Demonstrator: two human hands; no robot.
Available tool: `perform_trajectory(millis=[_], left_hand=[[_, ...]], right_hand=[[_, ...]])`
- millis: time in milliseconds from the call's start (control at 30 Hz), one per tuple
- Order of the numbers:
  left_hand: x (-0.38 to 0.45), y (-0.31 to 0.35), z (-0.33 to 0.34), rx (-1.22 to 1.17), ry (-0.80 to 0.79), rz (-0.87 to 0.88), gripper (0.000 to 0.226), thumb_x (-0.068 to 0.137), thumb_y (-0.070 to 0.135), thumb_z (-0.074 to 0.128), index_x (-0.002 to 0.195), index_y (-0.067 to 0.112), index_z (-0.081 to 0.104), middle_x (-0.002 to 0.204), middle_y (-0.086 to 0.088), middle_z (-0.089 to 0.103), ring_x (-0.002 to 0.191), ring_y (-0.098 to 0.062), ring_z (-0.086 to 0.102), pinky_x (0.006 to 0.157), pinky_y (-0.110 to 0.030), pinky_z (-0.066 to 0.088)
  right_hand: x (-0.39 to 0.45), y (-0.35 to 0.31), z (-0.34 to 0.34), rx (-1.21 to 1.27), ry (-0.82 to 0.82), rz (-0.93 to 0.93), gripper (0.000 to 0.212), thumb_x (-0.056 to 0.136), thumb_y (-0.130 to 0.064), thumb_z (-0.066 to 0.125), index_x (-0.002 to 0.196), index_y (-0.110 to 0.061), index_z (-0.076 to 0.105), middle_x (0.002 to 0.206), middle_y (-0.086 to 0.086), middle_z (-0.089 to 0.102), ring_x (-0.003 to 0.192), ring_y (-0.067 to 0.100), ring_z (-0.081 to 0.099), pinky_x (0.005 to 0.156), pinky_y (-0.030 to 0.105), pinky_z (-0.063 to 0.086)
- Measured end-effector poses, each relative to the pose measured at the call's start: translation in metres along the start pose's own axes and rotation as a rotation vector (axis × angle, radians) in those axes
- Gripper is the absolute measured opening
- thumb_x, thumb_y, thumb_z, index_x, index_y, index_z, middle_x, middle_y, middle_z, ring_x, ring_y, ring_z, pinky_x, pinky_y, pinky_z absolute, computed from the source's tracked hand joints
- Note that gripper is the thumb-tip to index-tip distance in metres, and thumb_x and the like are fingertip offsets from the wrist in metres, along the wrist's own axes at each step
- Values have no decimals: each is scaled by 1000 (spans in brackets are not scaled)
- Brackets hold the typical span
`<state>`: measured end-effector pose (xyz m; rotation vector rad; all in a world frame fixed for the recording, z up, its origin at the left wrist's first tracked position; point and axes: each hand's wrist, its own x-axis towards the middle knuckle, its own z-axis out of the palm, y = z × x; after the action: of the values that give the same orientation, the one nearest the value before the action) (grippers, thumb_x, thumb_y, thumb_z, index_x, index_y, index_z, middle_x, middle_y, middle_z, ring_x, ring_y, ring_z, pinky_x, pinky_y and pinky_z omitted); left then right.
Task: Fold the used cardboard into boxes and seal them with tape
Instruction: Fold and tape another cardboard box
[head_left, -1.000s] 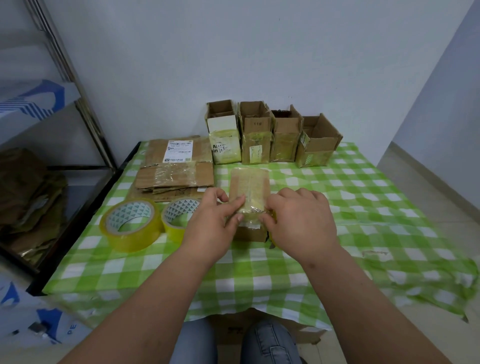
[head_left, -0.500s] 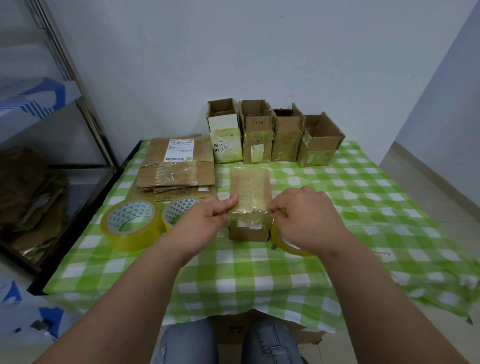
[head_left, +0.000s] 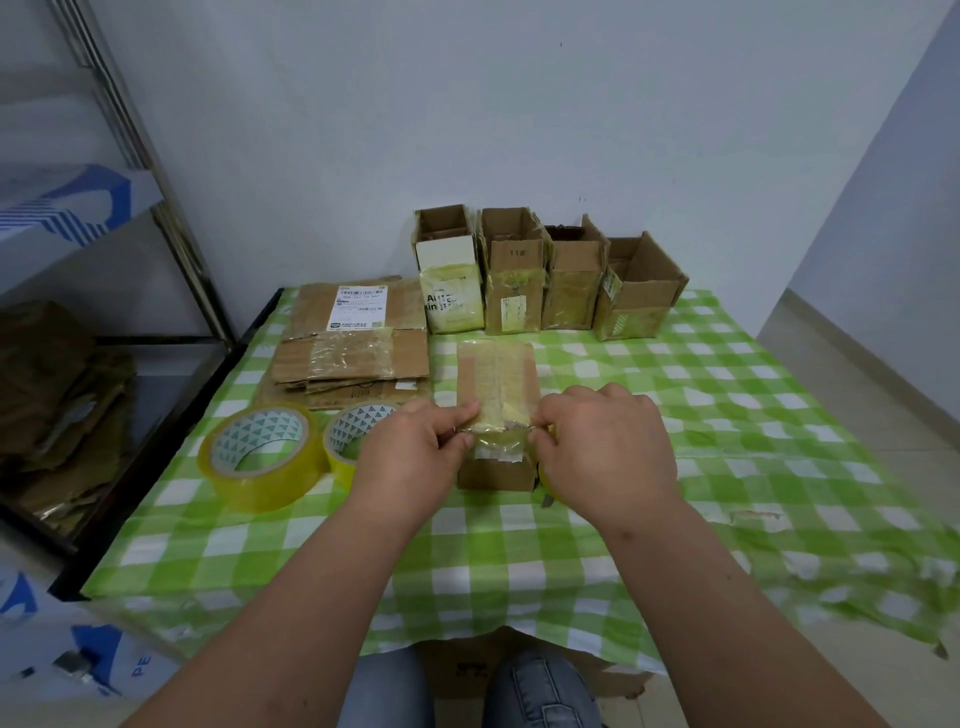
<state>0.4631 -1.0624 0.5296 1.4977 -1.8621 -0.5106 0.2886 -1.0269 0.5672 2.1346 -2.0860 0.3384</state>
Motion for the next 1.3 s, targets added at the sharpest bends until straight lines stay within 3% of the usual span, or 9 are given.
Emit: perform_trajectory(millis=[200,333,467,600,733,800,1067,1200,1300], left_hand=[[-3,1,-1,-18,4,-30,34,92,26,68,124,38,65,82,10,53,72,0,48,60,-7,33],[-4,0,-2,-32,-32,-50,36,93,25,66,126,39,63,93,5,60,81,-6,54,66,-13,35],[-5,0,-4,-84,-94,-85,34,96,28,57,127,42,62,99,12,65,67,-5,58,56,-11,39],[-2,5,-2,-101,-82,-151,38,88,52,62,125,40,64,100,-1,69,93,-15,66,70,-24,45],[-2,7,0,-136,-29,-177,41,86,49,68,124,34,66,87,4,66,69,-4,53,59,-19,39],[-4,6,2,-169,-21,-171,38,87,45,68,124,34,67,81,5,59,69,-2,51,60,-21,37],[-1,5,-2,-150,-31,-203,44,97,43,54,140,38,51,131,-1,52,105,-15,58,100,-39,47],[6,7,-7,-290,-124,-271,84,76,67,67,149,38,36,142,1,47,120,-18,54,104,-44,45],[14,5,-10,-527,-214,-375,87,76,51,78,150,35,35,146,1,47,123,-19,53,97,-32,45]], right_hand=[[3,10,-10,122,-127,-45,26,95,-34,47,115,-32,63,111,-6,67,102,24,53,90,37,41],[6,21,-21,308,-203,30,36,91,-25,50,125,-26,63,131,-3,54,117,20,52,95,33,44],[5,30,-25,397,-209,97,42,88,-25,57,130,-22,60,137,-2,47,121,18,49,95,30,42],[2,41,-23,470,-183,164,43,84,-31,66,127,-27,62,125,-5,50,118,19,49,90,34,44],[-8,49,-15,631,-187,279,65,75,-52,75,134,-34,55,127,-8,53,113,18,53,93,41,49],[-10,51,-13,745,-165,317,62,76,-46,79,132,-32,56,126,-6,54,109,19,55,91,40,50],[-12,35,-28,882,-206,148,46,79,-15,77,120,-31,65,101,-15,58,87,4,60,66,14,47],[-8,22,-29,1075,-234,119,37,82,-5,74,113,-25,70,99,0,71,94,19,68,84,34,56],[-9,13,-24,1222,-260,139,33,84,-2,72,113,-17,70,101,2,74,95,16,70,85,32,56]])
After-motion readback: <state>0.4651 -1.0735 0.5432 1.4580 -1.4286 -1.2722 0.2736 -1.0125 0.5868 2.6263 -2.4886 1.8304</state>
